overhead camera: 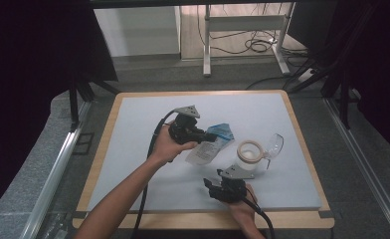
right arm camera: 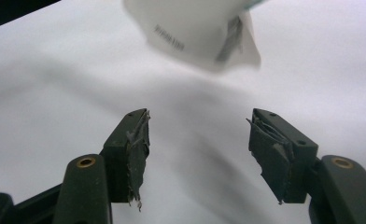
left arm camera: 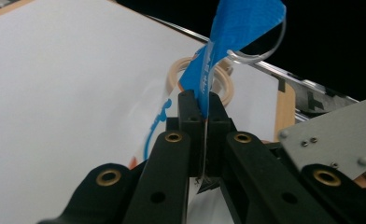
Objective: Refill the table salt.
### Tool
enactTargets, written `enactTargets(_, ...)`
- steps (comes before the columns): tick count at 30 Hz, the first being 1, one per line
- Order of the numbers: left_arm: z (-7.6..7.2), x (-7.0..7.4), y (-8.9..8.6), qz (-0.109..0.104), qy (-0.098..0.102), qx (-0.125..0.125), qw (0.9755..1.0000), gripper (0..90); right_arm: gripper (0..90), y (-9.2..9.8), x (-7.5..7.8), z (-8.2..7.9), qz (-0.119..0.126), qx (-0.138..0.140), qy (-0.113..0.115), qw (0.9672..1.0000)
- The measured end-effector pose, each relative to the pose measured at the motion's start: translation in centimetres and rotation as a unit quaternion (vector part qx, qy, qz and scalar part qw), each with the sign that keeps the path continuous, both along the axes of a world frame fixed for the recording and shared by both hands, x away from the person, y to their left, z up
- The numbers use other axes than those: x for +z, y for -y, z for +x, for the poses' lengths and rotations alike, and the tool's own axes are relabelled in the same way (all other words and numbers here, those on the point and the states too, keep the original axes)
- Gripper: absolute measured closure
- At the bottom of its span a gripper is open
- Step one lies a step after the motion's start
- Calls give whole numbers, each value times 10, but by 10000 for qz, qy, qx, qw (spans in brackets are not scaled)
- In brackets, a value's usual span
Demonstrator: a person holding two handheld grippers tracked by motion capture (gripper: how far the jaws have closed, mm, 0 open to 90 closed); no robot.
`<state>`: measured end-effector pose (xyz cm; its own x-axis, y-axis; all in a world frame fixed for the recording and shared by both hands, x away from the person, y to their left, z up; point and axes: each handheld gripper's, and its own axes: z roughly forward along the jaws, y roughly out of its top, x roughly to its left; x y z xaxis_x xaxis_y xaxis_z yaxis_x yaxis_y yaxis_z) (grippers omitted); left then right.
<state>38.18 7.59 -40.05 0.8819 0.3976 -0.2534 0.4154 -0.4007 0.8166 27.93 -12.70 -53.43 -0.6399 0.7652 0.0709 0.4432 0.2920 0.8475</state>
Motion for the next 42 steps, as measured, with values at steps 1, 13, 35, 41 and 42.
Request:
enactTargets(1, 0, 0, 0, 0, 0, 0, 10000, 897, 388, 0, 0, 0, 0, 0, 0, 10000)
enactTargets(13, 4, -9, -41, -263, -65, 467, 9985, 897, 388, 9, 2, 3, 52, -117, 7, 9999)
enactTargets(35, 14, -26, -100, -652, -11, 1536, 9860, 897, 381, 12, 1, 4, 73, -173, 14, 9998)
enactTargets(41, 22, -29, -114, -723, 38, 1837, 9803, 897, 381, 14, 2, 5, 103, -201, 40, 9997)
enactTargets(42, 24, -31, -116, -730, 9, 1861, 9798, 897, 381, 14, 2, 5, 101, -204, 38, 9997)
